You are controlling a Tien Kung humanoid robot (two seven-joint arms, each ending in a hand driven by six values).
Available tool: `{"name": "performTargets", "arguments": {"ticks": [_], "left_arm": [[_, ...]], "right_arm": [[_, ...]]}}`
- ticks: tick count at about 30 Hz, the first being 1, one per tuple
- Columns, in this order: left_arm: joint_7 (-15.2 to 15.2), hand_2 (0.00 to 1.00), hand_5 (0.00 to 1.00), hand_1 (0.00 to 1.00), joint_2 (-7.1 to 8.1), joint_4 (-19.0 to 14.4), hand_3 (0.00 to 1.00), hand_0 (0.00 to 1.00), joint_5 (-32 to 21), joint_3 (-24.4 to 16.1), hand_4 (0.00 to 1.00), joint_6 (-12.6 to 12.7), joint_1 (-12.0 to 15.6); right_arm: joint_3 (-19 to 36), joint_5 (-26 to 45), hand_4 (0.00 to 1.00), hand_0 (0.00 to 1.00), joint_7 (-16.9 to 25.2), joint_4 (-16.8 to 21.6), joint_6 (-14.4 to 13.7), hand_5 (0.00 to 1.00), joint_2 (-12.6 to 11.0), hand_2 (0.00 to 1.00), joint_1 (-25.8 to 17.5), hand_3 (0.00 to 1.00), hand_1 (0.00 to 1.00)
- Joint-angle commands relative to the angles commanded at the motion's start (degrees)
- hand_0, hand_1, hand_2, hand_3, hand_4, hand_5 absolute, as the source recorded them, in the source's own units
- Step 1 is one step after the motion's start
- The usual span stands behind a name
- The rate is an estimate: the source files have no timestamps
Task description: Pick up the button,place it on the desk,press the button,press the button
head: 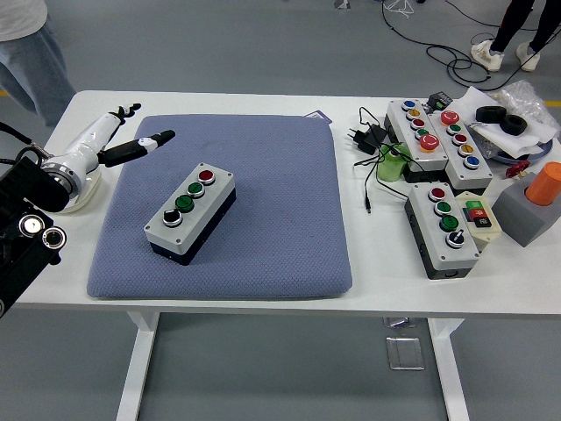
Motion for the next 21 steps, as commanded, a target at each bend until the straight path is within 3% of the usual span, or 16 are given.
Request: {"name": "performTargets", "arguments": {"ticks": [3,6,9,13,21], "left_arm": [[1.1,0.998,0.836,0.998,-0.22,-0.3,0.998,0.982,3.4,0.4,0.998,-0.1,-0.1],[5.2,0.998,0.836,0.998,-1.34,-1.9,0.998,0.982,10.6,2.1,0.998,-1.5,-0.2],[8.6,0.998,0.843,0.998,-2.52,-2.7,0.998,0.98,13.9,3.4,0.998,-3.0,-0.5],[11.0,0.998,0.868,0.998,-3.84,-3.2,0.998,0.978,13.0,4.1,0.998,-4.2,-0.6],[11.1,0.998,0.883,0.998,-5.19,-4.7,0.998,0.977,9.9,5.1,0.998,-5.3,-0.4]], "right_arm": [[0.2,-0.3,0.28,0.627,-0.1,0.0,0.0,0.022,0.0,0.539,0.0,0.582,0.477],[0.7,-1.0,0.28,0.627,-0.2,0.0,-0.2,0.022,0.0,0.539,-0.1,0.582,0.477],[0.8,-1.1,0.28,0.627,-0.1,0.0,-0.2,0.022,0.0,0.539,0.0,0.582,0.477],[0.9,-1.2,0.279,0.627,-0.1,0.0,-0.3,0.022,0.1,0.539,0.3,0.582,0.477],[1.2,-1.5,0.279,0.627,0.1,0.0,-0.3,0.022,0.0,0.539,0.6,0.582,0.477]]}}
